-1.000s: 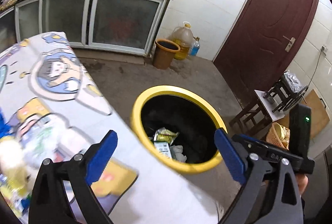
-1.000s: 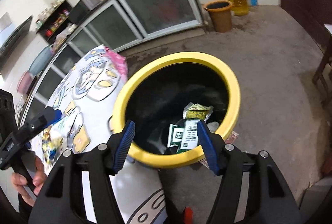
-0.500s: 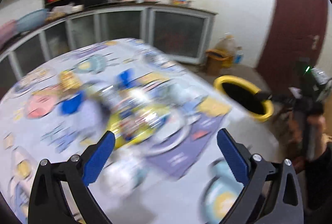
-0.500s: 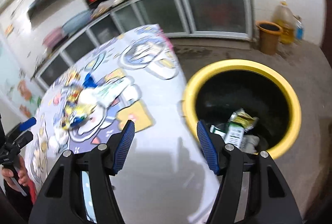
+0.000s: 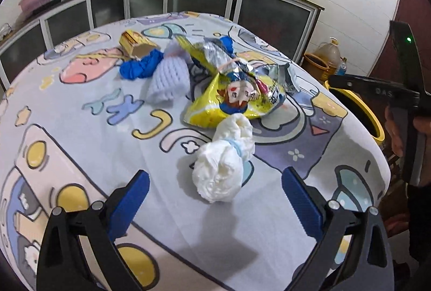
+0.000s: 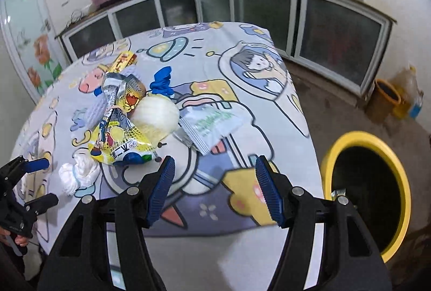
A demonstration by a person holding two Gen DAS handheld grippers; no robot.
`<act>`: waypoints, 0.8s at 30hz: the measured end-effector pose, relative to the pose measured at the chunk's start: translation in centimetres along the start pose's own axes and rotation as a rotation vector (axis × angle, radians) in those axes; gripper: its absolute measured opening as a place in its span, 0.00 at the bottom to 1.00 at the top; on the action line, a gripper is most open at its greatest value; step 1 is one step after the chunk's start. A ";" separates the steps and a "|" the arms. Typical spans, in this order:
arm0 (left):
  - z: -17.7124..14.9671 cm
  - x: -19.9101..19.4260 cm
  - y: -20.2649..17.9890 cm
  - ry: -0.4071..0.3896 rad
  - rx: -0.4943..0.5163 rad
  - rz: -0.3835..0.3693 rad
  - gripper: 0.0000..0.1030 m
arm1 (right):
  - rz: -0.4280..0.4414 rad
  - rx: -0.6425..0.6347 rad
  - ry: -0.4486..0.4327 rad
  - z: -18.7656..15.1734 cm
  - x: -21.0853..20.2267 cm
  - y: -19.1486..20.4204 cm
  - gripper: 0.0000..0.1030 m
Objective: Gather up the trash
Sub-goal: 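Move both tools back over the table toward the remaining trash, then grasp the white tissue bundle with the left tool while the right tool grasps the white packet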
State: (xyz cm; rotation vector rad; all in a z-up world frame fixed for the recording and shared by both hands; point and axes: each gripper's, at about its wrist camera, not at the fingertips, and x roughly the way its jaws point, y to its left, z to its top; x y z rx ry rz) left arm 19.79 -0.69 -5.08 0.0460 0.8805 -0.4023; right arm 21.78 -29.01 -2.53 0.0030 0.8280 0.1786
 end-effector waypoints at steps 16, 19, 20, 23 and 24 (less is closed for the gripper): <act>0.8 3.5 1.0 0.062 -0.063 -0.059 0.92 | 0.020 -0.013 0.083 2.1 5.5 1.3 0.58; 1.0 4.0 1.0 0.066 -0.060 -0.058 0.92 | 0.018 -0.015 0.093 2.1 6.1 1.2 0.58; 1.1 4.1 0.9 0.065 -0.059 -0.061 0.92 | 0.015 -0.015 0.096 2.2 6.4 1.1 0.58; 1.4 4.5 0.7 0.064 -0.049 -0.064 0.92 | 0.021 -0.004 0.105 2.4 7.1 0.8 0.58; 1.5 4.7 0.6 0.064 -0.047 -0.065 0.92 | 0.023 0.000 0.105 2.5 7.2 0.7 0.58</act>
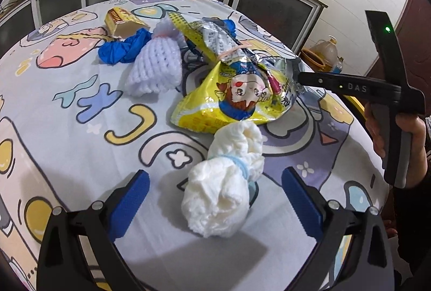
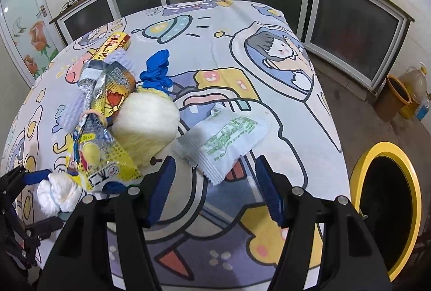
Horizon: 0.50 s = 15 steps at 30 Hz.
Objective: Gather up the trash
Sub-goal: 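Grasp the white tissue bundle with the left tool while the right tool grasps the white packet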
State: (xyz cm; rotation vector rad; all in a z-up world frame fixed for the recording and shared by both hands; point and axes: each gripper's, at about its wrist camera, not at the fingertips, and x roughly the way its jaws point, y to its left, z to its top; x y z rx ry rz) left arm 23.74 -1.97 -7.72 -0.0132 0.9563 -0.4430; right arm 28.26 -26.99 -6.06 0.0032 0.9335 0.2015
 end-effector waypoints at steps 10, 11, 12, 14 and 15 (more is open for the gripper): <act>0.5 1.0 -0.8 -0.008 0.036 0.039 0.72 | 0.031 0.074 0.046 1.0 2.4 -1.1 0.38; 0.5 1.1 -0.7 -0.007 0.036 0.051 0.63 | 0.036 0.091 0.056 1.0 2.7 -1.4 0.34; 0.5 1.2 -0.7 -0.006 0.039 0.057 0.60 | 0.041 0.102 0.060 0.9 2.8 -1.6 0.30; 0.5 1.1 -0.5 -0.007 0.036 0.044 0.43 | 0.054 0.128 0.059 0.9 2.7 -2.2 0.25; 0.5 0.9 -0.5 -0.002 0.029 0.021 0.41 | 0.067 0.153 0.053 0.8 2.5 -2.6 0.22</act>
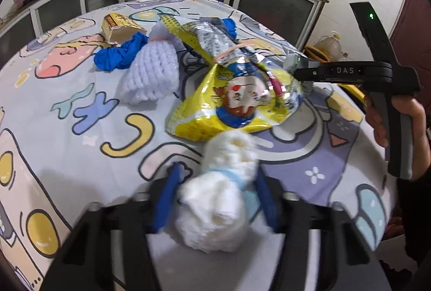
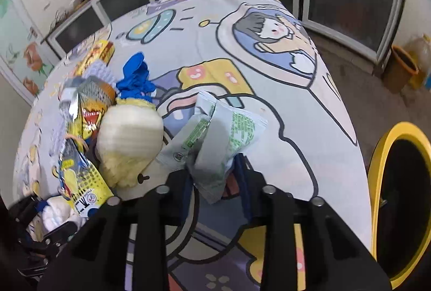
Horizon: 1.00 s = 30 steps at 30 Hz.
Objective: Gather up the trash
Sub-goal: 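Grasp the white tissue bundle with the left tool while the right tool grasps the white packet, then carry the tissue bundle and white packet over the bin and open both tools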
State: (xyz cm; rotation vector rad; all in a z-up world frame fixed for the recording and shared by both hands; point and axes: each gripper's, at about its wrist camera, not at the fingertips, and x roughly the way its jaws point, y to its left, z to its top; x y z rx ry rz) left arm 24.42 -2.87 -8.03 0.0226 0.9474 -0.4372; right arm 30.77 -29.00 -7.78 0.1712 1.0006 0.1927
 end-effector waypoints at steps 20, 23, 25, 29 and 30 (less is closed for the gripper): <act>-2.6 -7.4 -0.8 -0.070 -0.038 -0.060 0.37 | 0.106 0.013 -0.095 -3.0 -9.0 0.8 0.17; -2.5 -8.0 -1.3 -0.078 -0.034 -0.062 0.37 | 0.103 0.015 -0.111 -3.6 -10.2 0.5 0.17; -2.4 -8.2 -1.8 -0.086 -0.026 -0.063 0.37 | 0.097 0.021 -0.122 -4.1 -11.1 0.1 0.17; -1.8 -8.4 -3.3 -0.090 -0.005 -0.081 0.37 | 0.084 0.035 -0.141 -4.9 -12.4 -1.0 0.17; -1.6 -8.3 -3.8 -0.089 0.003 -0.087 0.37 | 0.078 0.041 -0.148 -5.2 -12.9 -1.4 0.17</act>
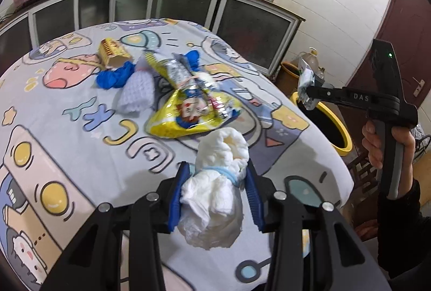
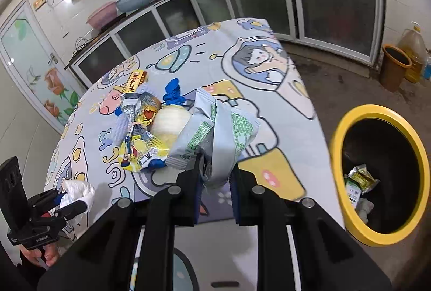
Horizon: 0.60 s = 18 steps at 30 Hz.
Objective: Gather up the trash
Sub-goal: 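Carry the tissue bundle and white packet over the bin and open both tools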
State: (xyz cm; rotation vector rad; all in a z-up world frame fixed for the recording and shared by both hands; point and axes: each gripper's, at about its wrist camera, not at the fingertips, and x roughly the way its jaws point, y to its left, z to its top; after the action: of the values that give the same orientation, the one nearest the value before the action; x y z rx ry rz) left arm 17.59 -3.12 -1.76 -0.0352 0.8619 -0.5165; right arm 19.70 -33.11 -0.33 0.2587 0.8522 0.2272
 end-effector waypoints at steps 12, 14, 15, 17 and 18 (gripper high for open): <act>2.7 3.6 -7.0 0.030 0.122 -0.087 0.37 | -0.088 0.101 -0.063 -2.1 -4.6 -6.4 0.17; 3.3 4.3 -8.3 0.034 0.144 -0.100 0.37 | -0.114 0.126 -0.078 -2.4 -5.5 -7.9 0.17; 3.6 4.8 -8.9 0.037 0.154 -0.108 0.37 | -0.122 0.133 -0.082 -2.5 -5.8 -8.4 0.17; 4.3 5.7 -10.3 0.046 0.172 -0.129 0.37 | -0.143 0.164 -0.091 -2.9 -6.5 -10.0 0.17; 4.8 6.3 -11.1 0.048 0.182 -0.142 0.37 | -0.148 0.173 -0.092 -3.0 -6.7 -10.6 0.17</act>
State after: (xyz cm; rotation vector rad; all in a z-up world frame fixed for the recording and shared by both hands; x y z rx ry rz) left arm 19.75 -16.53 -0.51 0.0835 0.8600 -0.7303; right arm 14.10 -44.79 -0.78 0.3632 0.7970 0.0025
